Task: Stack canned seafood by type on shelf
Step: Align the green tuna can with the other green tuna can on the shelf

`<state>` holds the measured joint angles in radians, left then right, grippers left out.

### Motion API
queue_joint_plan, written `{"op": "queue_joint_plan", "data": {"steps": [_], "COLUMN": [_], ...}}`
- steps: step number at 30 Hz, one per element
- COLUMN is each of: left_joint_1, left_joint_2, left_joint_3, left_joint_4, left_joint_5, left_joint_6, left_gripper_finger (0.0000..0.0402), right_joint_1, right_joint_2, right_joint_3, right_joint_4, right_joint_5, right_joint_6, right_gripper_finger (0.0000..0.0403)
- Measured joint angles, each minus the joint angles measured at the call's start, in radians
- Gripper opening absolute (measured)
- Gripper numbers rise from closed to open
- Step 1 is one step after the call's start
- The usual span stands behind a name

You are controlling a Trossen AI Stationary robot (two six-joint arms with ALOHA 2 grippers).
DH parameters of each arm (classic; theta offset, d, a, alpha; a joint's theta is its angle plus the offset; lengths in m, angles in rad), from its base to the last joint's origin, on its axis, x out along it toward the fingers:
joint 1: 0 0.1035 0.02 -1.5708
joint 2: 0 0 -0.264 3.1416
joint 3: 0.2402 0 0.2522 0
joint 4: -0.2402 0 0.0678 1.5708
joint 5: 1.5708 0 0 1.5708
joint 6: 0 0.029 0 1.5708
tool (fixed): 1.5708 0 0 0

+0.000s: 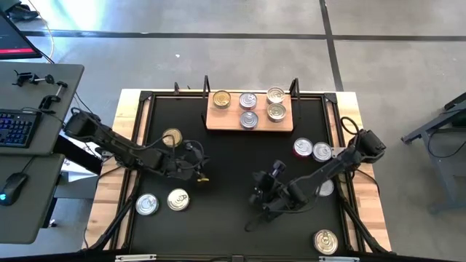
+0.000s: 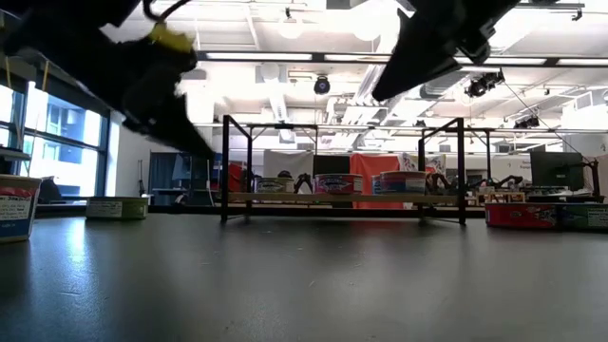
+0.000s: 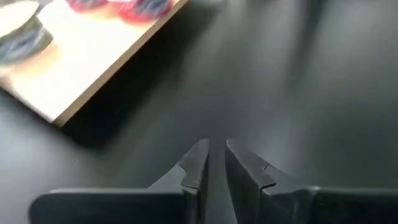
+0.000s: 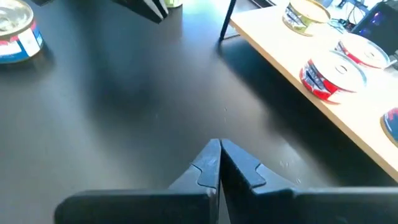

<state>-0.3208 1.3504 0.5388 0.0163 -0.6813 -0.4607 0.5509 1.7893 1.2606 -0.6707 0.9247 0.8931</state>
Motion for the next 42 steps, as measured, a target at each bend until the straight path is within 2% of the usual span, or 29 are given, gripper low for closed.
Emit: {"op": "queue_joint_plan", "data": {"steps": [5, 9, 12, 14, 18, 25, 30, 34, 37, 40, 42], "left_joint_1": [-0.007, -0.014, 0.013, 0.066, 0.182, 0.306, 0.325, 0.286, 0.209, 0.109, 0.029], "left_joint_2": [-0.101, -0.181, -0.207, -0.207, -0.173, -0.068, -0.003, 0.010, -0.006, -0.017, -0.014], "left_joint_3": [0.000, 0.000, 0.000, 0.000, -0.001, -0.003, 0.000, 0.001, 0.002, 0.001, -0.006], "left_joint_4": [-0.314, -0.576, -0.692, -0.714, -0.721, -0.724, -0.719, -0.701, -0.626, -0.453, -0.275], "left_joint_5": [-0.018, -0.136, -0.250, -0.246, -0.111, -0.051, -0.010, 0.025, 0.105, 0.197, 0.246], "left_joint_6": [-0.243, -0.478, -0.578, -0.598, -0.578, -0.558, -0.558, -0.558, -0.539, -0.444, -0.310], "left_gripper_finger": [0.0072, 0.0087, 0.0089, 0.0087, 0.0070, 0.0032, 0.0015, 0.0006, 0.0001, 0.0001, 0.0000], "right_joint_1": [-0.017, -0.024, -0.030, -0.034, -0.041, -0.032, -0.015, -0.004, 0.001, 0.001, 0.001], "right_joint_2": [0.008, 0.042, 0.080, 0.104, 0.132, 0.142, 0.142, 0.143, 0.143, 0.143, 0.143], "right_joint_3": [0.000, 0.000, 0.000, 0.000, 0.000, 0.000, 0.000, 0.000, 0.000, 0.000, 0.000], "right_joint_4": [0.066, 0.115, 0.153, 0.187, 0.260, 0.311, 0.318, 0.321, 0.324, 0.330, 0.334], "right_joint_5": [0.001, 0.011, 0.010, -0.001, -0.056, -0.088, -0.090, -0.090, -0.090, -0.090, -0.090], "right_joint_6": [-0.063, -0.120, -0.149, -0.170, -0.229, -0.290, -0.292, -0.292, -0.292, -0.292, -0.292], "right_gripper_finger": [0.0002, 0.0002, 0.0002, 0.0002, 0.0002, 0.0002, 0.0002, 0.0002, 0.0002, 0.0002, 0.0002]}}
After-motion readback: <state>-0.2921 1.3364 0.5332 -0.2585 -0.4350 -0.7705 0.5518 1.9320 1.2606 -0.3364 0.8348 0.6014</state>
